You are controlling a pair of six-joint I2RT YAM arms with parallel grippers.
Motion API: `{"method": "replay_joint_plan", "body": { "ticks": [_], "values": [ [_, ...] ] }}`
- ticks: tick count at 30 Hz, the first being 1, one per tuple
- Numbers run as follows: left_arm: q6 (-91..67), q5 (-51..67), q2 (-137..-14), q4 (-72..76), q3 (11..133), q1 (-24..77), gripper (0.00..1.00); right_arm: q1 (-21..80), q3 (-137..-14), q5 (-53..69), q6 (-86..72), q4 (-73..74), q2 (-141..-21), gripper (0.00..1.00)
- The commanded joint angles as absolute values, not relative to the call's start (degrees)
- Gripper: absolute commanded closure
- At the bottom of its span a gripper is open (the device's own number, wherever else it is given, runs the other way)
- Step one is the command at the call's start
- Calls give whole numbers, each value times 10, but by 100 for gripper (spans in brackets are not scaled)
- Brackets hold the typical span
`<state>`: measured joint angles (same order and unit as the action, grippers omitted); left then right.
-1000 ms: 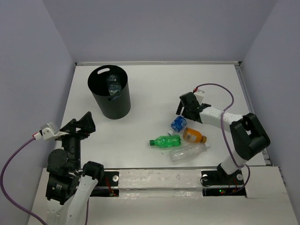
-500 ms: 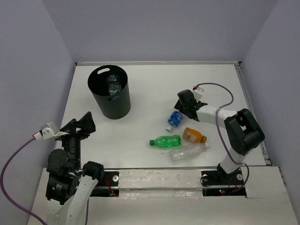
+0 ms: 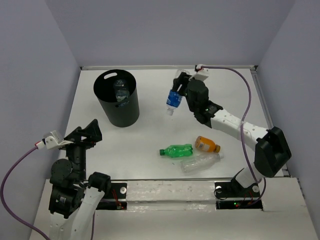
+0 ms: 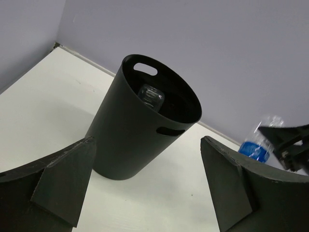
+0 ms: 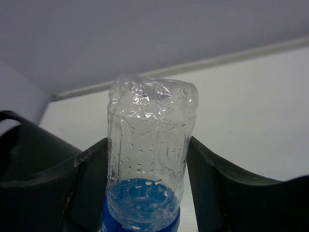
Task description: Put the plastic bottles in the bin
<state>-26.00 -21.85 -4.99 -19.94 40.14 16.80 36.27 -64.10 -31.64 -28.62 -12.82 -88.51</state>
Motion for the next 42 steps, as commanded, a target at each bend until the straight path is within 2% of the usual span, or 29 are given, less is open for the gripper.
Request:
{"method": "replay_joint_plan", "body": {
  "ticks": [1,4,8,15,20,23,27,28,30,34,37,40,41,42],
  "values": [
    [-251,-219,-49,-172,400,168,1,461,-749,-349,-82,-329,-883,41],
    [-251,-220,-51,-173,401,167,1,493,-814,-322,-17,-403,-936,41],
    [-250,-221,-51,-174,402,167,1,530,-966,-249,81,-451,-1045,41],
    [-250,-221,-52,-174,401,169,1,530,-1190,-157,99,-391,-1192,41],
    [-250,-222,-50,-174,401,171,1,535,-1266,-112,84,-327,-1284,41],
    [-250,-221,-49,-173,402,173,1,541,-1261,-92,76,-316,-1289,40],
    [-250,-221,-51,-172,402,174,1,541,-1245,-86,69,-313,-1275,28],
    [-250,-221,-52,-172,401,174,1,541,-1240,-79,64,-306,-1267,20],
    [-250,-220,-53,-171,402,174,1,541,-1234,-77,62,-298,-1261,14],
    [-250,-220,-56,-172,401,174,1,547,-1182,-79,46,-314,-1223,6],
    [-250,-220,-60,-172,401,174,1,547,-1146,-79,38,-318,-1200,6],
    [-250,-221,-62,-173,402,174,1,547,-1051,-91,25,-327,-1101,16],
    [-250,-221,-62,-174,401,174,1,547,-1015,-94,22,-328,-1072,23],
    [-250,-221,-62,-174,401,174,1,547,-948,-87,20,-312,-1043,25]
  ]
}}
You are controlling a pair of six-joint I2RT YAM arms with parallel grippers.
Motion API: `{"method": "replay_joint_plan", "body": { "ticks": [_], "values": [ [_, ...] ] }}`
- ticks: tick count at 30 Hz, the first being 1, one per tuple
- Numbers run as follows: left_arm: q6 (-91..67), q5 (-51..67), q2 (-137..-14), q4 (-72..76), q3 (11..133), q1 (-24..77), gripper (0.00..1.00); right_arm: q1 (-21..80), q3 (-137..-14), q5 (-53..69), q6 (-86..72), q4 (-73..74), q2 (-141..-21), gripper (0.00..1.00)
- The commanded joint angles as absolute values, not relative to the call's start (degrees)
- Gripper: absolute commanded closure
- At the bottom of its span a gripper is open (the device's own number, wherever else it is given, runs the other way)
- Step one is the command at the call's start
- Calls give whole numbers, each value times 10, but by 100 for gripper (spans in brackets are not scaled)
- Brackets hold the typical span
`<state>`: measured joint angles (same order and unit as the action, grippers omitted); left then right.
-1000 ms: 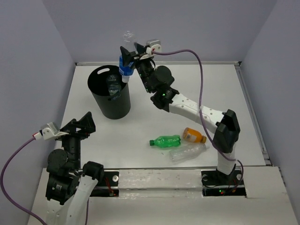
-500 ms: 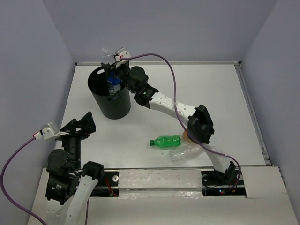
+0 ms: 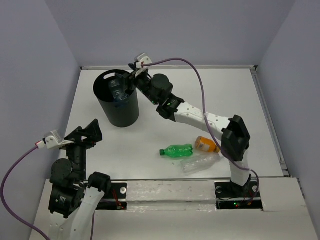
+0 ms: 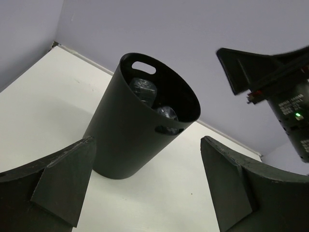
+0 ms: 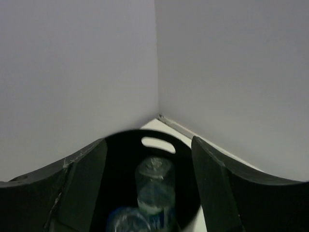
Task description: Put the plastic bottles in the bin
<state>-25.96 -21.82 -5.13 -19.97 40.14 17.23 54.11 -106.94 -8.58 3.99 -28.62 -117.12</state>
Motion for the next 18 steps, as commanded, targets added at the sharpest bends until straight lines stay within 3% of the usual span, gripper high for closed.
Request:
{"method": "replay_joint_plan", "body": {
  "ticks": [1,2,5,8,10,14,18],
  "values": [
    [-250,-221,-60,-173,402,174,1,547,-920,-81,20,-292,-1015,28],
    [-250,-220,-60,-173,402,173,1,547,-894,-73,20,-265,-989,31],
    [-250,-219,-56,-171,401,174,1,547,-784,-50,-20,-162,-876,53],
    [-250,-220,-55,-171,402,173,1,547,-708,7,-31,-64,-829,55],
    [-250,-220,-55,-171,402,174,1,547,-658,37,-33,23,-803,49],
    [-250,-218,-60,-171,401,170,1,547,-600,57,-7,108,-773,15],
    [-250,-216,-65,-170,400,164,1,547,-606,52,50,199,-786,10]
  ]
}}
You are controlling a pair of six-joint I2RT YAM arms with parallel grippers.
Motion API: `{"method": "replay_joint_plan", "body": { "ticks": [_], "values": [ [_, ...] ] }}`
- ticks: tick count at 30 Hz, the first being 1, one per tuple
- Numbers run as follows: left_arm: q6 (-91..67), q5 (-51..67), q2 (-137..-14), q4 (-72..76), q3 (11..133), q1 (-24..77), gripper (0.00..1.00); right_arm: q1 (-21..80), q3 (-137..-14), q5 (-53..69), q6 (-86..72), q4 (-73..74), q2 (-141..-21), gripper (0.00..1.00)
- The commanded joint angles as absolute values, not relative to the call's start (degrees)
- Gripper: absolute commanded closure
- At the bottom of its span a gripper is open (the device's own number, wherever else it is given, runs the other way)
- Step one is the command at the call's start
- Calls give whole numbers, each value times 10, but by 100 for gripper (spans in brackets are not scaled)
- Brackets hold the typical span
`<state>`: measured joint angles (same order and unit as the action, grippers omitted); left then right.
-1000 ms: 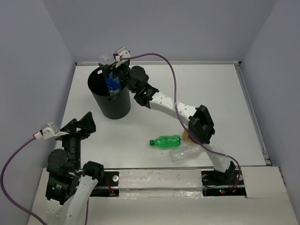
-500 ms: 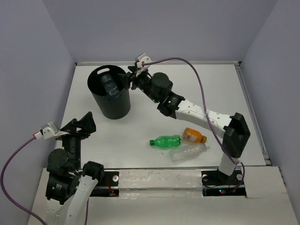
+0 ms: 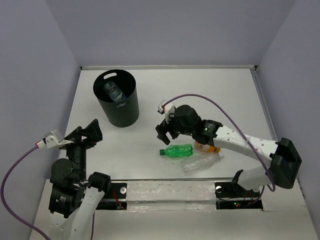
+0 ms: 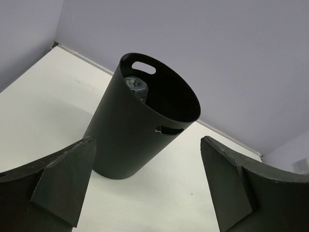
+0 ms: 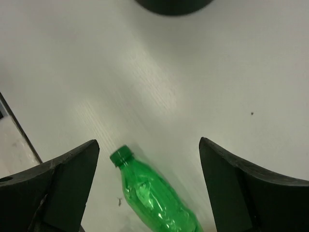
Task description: Put the plastic bottles in the bin
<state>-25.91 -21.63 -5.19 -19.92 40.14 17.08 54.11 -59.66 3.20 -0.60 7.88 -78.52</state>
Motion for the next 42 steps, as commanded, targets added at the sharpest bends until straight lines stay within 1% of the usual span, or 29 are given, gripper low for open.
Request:
{"method": "replay_joint_plan", "body": {
  "ticks": [1,4,9,11,16,20,23,25,28,29,30,31,32,33,35,36,42],
  "values": [
    [-249,-215,-66,-170,401,163,1,547,-611,46,59,211,-790,10],
    [-249,-215,-68,-170,401,159,1,552,-616,26,86,247,-803,9],
    [-249,-214,-72,-169,400,156,1,552,-630,41,94,296,-823,7],
    [-248,-213,-74,-168,400,156,1,557,-638,54,97,338,-844,7],
    [-249,-213,-73,-169,399,157,1,569,-635,60,98,352,-881,4],
    [-249,-210,-74,-168,400,156,1,574,-644,56,105,359,-917,3],
    [-249,-211,-73,-169,399,156,1,574,-650,44,113,356,-934,3],
    [-248,-210,-71,-169,400,156,1,574,-654,26,122,351,-952,5],
    [-249,-210,-72,-168,399,155,1,574,-657,4,137,328,-973,13],
    [-248,-210,-72,-168,399,154,1,574,-663,-15,141,324,-978,24],
    [-248,-209,-71,-168,399,155,1,574,-664,-28,143,311,-985,28],
    [-249,-210,-71,-168,399,155,1,574,-664,-37,145,300,-986,30],
    [-248,-209,-71,-168,400,154,1,574,-661,-47,148,285,-985,37],
    [-247,-209,-72,-168,399,155,1,574,-657,-61,151,260,-981,42],
    [-247,-208,-72,-168,399,155,1,574,-653,-77,155,233,-976,44],
    [-248,-207,-70,-168,399,155,1,574,-652,-93,158,207,-975,49],
    [-247,-207,-70,-168,399,155,1,574,-667,-126,156,137,-944,53]
  ]
}}
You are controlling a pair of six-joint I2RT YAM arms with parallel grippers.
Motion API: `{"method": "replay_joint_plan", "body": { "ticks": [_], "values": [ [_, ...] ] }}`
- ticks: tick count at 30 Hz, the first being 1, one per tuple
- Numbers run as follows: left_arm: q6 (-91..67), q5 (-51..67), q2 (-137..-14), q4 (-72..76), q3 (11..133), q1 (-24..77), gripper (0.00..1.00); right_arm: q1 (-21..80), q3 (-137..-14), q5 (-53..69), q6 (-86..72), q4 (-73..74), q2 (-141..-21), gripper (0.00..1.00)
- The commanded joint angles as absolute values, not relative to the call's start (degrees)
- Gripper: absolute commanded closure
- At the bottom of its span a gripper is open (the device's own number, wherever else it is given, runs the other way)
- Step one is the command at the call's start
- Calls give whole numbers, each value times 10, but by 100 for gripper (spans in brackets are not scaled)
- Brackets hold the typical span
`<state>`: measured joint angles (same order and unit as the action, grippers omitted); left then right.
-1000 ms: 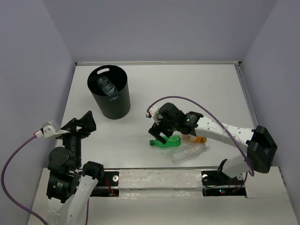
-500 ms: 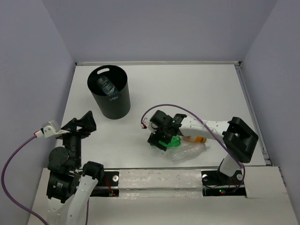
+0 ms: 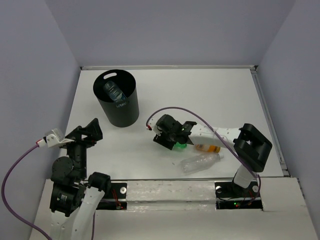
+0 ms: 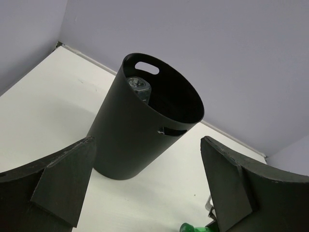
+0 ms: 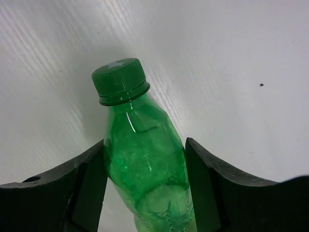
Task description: Put the plastic bottles in the bin
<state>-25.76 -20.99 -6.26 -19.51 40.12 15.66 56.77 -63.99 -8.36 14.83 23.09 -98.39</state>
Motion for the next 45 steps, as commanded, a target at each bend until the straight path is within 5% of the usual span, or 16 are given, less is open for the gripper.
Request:
{"method": "replay_joint_plan", "body": {
  "ticks": [1,8,16,36,42,45],
  "values": [
    [-248,-207,-69,-168,399,155,1,574,-671,-124,153,128,-935,53],
    [-247,-207,-69,-167,399,155,1,574,-700,-63,111,28,-842,67],
    [-249,-207,-68,-167,398,155,1,574,-832,-5,62,-108,-856,68],
    [-249,-211,-61,-168,399,157,1,534,-1295,33,26,-175,-1255,68],
    [-249,-210,-63,-168,398,161,1,528,-1298,4,31,-178,-1270,56],
    [-248,-209,-65,-168,399,163,1,522,-1294,-13,30,-178,-1268,22]
  ]
}}
